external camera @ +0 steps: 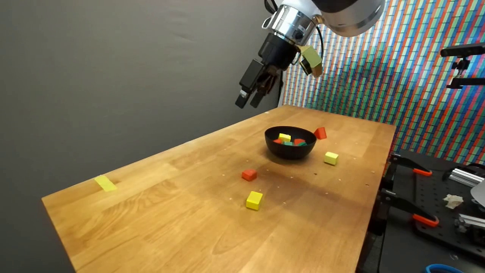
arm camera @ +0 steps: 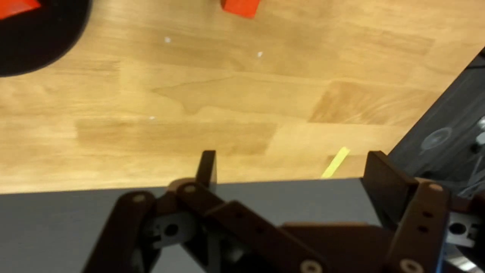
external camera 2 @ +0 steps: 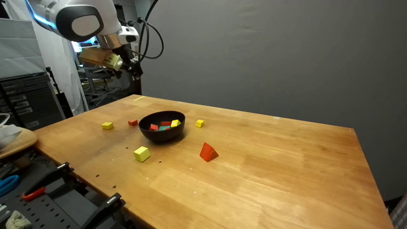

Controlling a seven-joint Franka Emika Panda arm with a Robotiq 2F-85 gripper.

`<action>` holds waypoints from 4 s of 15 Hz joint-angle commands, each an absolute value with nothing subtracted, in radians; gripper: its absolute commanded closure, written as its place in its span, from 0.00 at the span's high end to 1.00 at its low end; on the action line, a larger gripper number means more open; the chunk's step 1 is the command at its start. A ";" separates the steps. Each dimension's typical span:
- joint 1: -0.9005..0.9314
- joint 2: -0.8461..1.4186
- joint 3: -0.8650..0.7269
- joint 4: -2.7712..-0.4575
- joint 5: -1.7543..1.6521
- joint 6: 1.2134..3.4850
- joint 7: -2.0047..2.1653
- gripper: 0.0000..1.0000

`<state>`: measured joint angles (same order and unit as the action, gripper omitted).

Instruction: Pick up all the cubes and put them in the black bowl

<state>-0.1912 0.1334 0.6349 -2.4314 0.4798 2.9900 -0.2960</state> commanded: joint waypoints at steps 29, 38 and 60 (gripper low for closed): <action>0.289 0.349 0.073 -2.340 -0.194 2.749 0.239 1.00; 0.342 0.511 0.086 -2.119 -0.180 2.595 0.264 1.00; 0.412 0.257 -0.080 -2.305 -0.379 2.667 0.430 0.16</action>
<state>0.3649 0.4432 0.0233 -2.1392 -0.2315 2.6132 0.3237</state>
